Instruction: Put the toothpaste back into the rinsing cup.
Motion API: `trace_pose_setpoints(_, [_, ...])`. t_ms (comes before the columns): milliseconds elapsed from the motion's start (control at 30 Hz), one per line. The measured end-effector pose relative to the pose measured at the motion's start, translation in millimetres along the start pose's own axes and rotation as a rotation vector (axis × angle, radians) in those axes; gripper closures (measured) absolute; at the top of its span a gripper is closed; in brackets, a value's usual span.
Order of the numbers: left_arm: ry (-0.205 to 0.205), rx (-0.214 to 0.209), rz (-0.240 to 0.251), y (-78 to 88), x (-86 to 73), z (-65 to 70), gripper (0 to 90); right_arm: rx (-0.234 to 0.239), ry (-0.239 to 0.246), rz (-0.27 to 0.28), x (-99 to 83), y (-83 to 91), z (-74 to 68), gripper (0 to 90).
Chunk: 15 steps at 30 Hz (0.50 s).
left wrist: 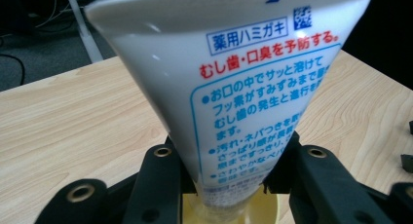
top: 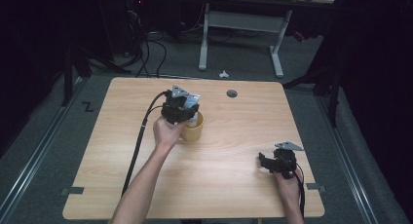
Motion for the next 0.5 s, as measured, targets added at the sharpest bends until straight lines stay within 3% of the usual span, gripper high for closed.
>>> trace_pose_setpoints(500, [-0.015, 0.013, -0.004, -5.6, -4.7, 2.5, 66.5, -0.001, 0.000, 0.000, 0.0, 0.0, 0.0, 20.7])
Point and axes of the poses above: each handheld gripper's, and its own axes: y roughly backward along the jaws, x roughly out of its top, z roughly to its right, the point moved 2 cm from there along -y, roughly forward along the jaws, and after that the axes turned 12 degrees about x, right-handed, at the moved point
